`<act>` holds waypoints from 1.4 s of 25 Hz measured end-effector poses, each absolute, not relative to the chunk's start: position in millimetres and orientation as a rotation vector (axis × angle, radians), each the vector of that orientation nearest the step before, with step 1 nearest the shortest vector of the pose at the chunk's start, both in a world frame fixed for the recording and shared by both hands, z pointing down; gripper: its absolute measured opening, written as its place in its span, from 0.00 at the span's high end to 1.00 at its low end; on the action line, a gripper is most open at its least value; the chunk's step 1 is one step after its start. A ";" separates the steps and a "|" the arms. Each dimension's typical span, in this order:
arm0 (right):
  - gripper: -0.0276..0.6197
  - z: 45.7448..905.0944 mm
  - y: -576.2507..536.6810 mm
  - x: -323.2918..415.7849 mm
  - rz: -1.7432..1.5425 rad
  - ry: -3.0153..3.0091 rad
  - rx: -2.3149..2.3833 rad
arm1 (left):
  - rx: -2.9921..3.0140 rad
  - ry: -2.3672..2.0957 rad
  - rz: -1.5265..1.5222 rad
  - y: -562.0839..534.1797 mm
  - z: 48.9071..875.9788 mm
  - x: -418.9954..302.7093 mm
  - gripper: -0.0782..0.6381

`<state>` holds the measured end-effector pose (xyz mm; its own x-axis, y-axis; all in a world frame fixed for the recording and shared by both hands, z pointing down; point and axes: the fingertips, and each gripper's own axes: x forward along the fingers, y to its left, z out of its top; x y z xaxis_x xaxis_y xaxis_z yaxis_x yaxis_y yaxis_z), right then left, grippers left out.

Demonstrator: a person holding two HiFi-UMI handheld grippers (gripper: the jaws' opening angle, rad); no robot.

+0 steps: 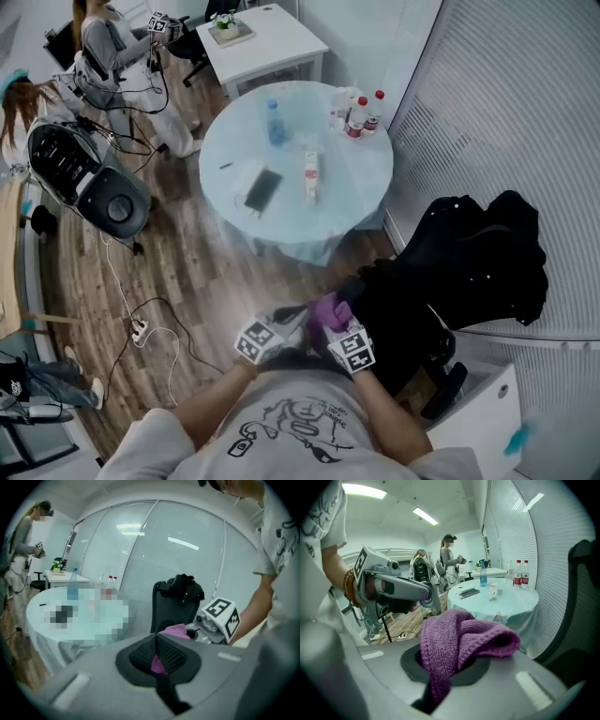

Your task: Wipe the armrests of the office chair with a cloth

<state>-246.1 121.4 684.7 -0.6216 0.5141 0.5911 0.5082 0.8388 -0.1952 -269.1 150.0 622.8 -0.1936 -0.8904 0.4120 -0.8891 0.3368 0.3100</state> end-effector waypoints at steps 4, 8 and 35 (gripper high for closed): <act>0.91 627.8 108.5 -258.5 -0.008 -2.446 -0.675 | 1.596 -2.167 -0.067 150.0 567.4 -277.2 0.89; 0.91 564.1 98.9 -267.4 -0.022 -2.538 -0.608 | 1.650 -2.236 -0.130 147.4 502.6 -282.7 0.89; 0.91 285.3 85.0 -225.2 -0.105 -2.959 -0.569 | 1.981 -2.411 -0.159 129.4 271.7 -231.9 0.89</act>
